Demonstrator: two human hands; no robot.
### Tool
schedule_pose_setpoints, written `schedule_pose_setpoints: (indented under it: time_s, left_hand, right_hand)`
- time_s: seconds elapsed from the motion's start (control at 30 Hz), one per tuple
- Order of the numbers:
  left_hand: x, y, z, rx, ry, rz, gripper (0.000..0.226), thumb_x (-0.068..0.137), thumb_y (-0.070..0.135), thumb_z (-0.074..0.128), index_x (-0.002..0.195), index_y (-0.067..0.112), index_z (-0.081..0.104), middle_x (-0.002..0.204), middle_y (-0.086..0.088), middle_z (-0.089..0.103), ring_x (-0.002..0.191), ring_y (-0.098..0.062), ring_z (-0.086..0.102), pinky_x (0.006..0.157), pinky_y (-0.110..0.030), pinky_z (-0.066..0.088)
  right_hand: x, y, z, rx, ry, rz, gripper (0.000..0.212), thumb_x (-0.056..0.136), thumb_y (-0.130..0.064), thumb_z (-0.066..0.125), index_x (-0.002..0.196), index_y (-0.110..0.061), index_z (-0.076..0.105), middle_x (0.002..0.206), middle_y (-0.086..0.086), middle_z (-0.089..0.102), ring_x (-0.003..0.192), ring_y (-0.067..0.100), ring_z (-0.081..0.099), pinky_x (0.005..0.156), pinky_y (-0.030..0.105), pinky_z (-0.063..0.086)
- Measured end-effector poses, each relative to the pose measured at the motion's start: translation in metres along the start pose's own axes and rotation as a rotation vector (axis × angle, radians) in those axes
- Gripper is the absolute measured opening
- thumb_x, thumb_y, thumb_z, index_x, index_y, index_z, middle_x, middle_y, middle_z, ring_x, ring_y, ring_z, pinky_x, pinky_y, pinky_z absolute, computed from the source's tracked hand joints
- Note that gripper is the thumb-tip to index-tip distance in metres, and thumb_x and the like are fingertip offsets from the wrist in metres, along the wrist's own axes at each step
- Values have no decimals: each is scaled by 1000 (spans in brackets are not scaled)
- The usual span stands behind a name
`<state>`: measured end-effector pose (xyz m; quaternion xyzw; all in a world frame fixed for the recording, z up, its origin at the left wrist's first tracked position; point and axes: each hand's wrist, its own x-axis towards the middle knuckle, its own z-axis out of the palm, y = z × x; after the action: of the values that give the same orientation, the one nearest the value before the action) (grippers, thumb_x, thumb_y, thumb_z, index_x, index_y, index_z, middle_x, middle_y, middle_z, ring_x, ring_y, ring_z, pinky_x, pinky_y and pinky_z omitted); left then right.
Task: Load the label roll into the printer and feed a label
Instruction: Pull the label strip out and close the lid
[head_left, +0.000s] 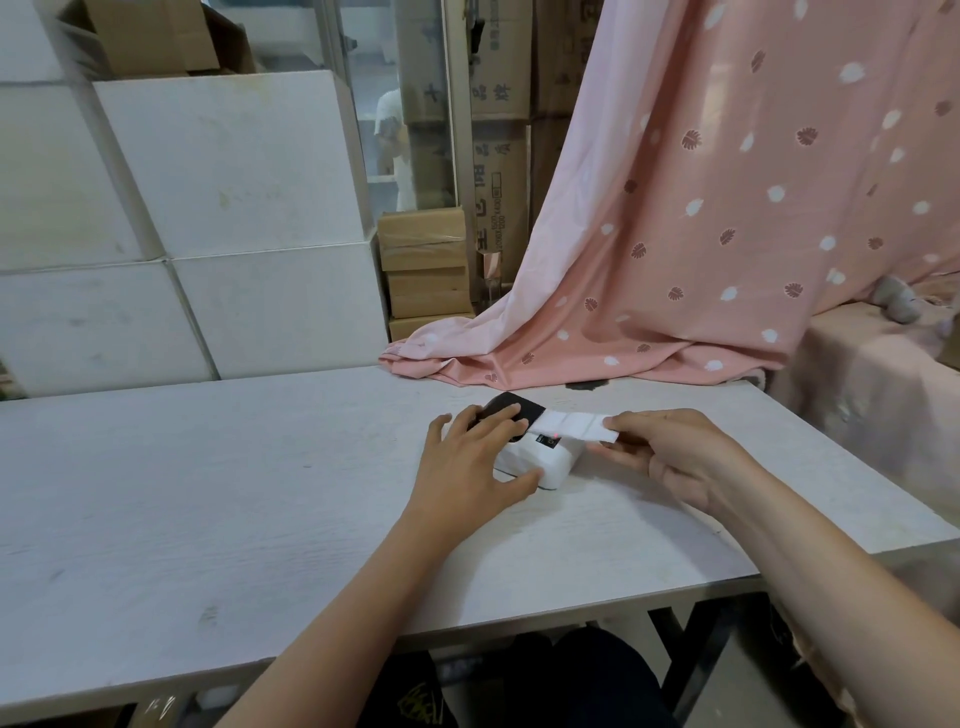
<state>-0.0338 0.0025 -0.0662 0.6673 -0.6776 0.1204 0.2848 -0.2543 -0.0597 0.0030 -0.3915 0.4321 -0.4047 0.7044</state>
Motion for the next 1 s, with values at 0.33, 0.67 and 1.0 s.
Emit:
schedule_pose_setpoints:
  time_s: [0.33,0.67,1.0]
  left_hand:
    - [-6,6,-4,-20,-74,-30,73,78,74,49,140,35,46,158,16,37,143,-22,33,116,-43,28]
    - [-4,1,-2,-147,-15,-183,68,81,70,55,138,36,41,133,4,35,121,-17,41,100,-37,38]
    - [1,-11,-8,-610,-43,-392,54,91,43,64,142,34,46,136,4,45,111,-11,59,101,-30,50]
  right_hand:
    - [9,10,-2,80,-101,-76,23,101,-5,52,104,11,68,109,32,71,93,38,70,91,53,61]
    - [31,38,16,-578,13,-323,19,89,-10,59,96,-6,76,82,10,74,70,18,63,68,32,53]
    - [31,55,28,-611,42,-413,13,94,-15,67,103,-17,74,106,2,73,92,20,69,80,31,56]
